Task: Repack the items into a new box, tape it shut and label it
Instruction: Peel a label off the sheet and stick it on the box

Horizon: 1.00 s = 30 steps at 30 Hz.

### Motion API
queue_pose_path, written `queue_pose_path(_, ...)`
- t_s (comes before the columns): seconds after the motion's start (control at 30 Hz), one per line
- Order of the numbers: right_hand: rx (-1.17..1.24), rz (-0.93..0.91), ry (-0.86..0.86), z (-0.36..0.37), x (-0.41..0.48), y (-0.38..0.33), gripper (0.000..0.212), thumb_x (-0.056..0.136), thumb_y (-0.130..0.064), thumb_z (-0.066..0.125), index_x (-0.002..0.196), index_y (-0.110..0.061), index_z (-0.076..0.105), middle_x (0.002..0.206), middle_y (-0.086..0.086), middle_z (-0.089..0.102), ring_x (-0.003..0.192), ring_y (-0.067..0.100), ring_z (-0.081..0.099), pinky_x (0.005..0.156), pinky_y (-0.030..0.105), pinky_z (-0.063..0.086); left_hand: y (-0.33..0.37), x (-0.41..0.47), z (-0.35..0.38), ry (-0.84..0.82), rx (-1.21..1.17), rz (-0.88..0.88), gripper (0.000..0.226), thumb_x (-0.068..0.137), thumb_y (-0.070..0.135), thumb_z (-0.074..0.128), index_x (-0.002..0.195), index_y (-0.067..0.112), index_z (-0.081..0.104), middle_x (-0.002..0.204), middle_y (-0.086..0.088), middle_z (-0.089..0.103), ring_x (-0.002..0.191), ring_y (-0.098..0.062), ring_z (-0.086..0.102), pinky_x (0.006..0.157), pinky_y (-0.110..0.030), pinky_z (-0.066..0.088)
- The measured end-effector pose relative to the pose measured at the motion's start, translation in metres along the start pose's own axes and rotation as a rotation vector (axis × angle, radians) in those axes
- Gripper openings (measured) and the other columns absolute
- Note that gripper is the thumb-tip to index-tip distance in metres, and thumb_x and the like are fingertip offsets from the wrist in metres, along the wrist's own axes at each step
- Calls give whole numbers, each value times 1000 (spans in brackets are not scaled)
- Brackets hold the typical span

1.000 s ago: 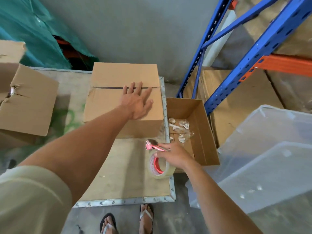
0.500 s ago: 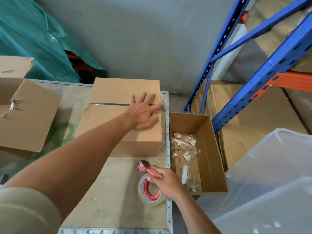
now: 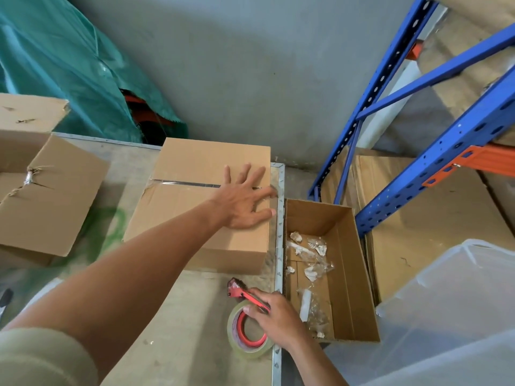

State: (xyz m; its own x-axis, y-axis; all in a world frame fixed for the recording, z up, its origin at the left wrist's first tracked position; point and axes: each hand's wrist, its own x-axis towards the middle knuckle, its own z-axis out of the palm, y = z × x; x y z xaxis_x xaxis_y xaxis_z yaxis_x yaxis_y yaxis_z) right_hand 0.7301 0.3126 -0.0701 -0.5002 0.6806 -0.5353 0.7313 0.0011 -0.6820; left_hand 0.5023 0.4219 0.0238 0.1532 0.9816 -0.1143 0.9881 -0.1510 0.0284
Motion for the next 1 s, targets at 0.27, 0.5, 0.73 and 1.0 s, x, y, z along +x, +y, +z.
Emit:
queue_pose_path(0.27, -172, 20, 21, 3, -8, -1, 39, 105, -51, 43, 137, -34, 56, 111, -8, 64, 104, 11, 61, 82, 30, 51, -2, -24, 7, 80, -113, -79, 73, 96, 76, 9, 160, 42, 6, 171, -8, -2, 157, -31, -4, 122, -65, 0)
queue_pose_path(0.5, -358, -5, 60, 14, -6, -9, 35, 106, -46, 44, 127, -22, 57, 110, -2, 53, 95, 17, 61, 86, 37, 53, -9, -88, 21, 191, -262, -303, 61, 104, 59, 21, 159, 32, 21, 169, -11, 13, 156, -33, 5, 123, -62, 3)
queue_pose_path(0.73, -200, 6, 119, -21, -14, -33, 50, 97, -14, 56, 145, -27, 53, 137, -3, 62, 121, 16, 60, 96, 33, 51, 4, -129, 38, 232, -271, -543, 61, 104, 57, 19, 157, 30, 28, 168, -7, 20, 156, -34, 7, 123, -60, 1)
queue_pose_path(1.0, -304, -370, 488, -130, 55, -140, 37, 105, -19, 50, 141, -17, 58, 140, 1, 57, 130, 17, 53, 105, 33, 43, 56, -120, 44, 529, -663, -1094, 98, 96, 60, 49, 161, 14, -9, 162, -30, -22, 152, -40, -22, 124, -57, -4)
